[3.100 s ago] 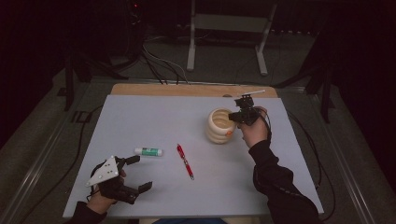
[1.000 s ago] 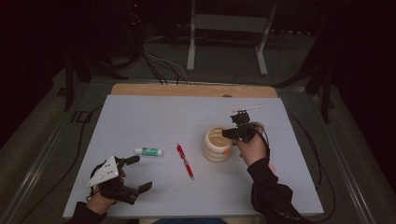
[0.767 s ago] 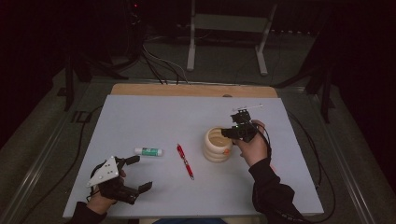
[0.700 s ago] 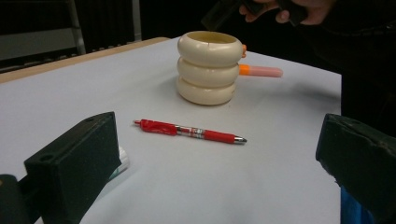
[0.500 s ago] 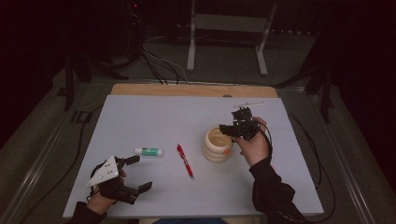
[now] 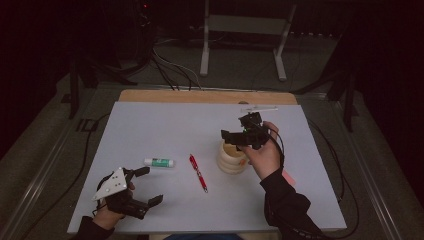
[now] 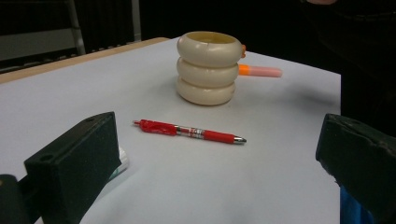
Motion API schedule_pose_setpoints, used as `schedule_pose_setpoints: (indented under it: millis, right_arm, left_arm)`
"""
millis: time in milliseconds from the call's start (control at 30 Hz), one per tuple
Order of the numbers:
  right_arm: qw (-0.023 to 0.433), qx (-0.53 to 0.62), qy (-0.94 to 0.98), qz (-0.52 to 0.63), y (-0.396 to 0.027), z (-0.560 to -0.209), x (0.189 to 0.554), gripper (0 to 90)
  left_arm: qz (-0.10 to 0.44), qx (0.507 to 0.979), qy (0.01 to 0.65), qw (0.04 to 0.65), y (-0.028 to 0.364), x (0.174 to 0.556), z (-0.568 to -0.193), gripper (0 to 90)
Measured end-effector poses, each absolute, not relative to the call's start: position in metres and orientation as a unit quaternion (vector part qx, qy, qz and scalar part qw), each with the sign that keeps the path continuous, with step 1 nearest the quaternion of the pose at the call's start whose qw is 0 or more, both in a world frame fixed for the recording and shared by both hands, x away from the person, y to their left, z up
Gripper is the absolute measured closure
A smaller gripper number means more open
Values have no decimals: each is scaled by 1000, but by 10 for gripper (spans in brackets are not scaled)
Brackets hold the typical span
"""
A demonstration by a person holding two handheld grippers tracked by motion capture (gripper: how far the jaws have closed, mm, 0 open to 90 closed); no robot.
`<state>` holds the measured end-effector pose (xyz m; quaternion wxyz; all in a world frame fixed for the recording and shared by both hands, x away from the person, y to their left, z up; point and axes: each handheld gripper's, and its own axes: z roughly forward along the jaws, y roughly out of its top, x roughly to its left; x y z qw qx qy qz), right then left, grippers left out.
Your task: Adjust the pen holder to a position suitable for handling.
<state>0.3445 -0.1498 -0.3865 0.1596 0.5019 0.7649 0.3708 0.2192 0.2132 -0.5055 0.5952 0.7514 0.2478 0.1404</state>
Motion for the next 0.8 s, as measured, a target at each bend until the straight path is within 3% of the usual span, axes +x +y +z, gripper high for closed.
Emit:
schedule_pose_setpoints:
  millis: [367,633,700,767,800]
  right_arm:
    - [144,458,782,398,-123,-383,331,56]
    - [133,441,781,423,-101,-386,320,58]
    - [137,434,780,430,-96,-386,317,78]
    - [147,427,778,436,-92,-385,313,158]
    - [145,423,780,438,-90,-386,311,142]
  left_arm:
    - [140,752,246,596,213,219,-505,1]
    - [140,750,249,597,214,220,-506,1]
    - [140,749,250,598,215,220,-506,2]
    - [141,748,250,598,216,220,-506,1]
    - [141,749,249,598,216,220,-506,1]
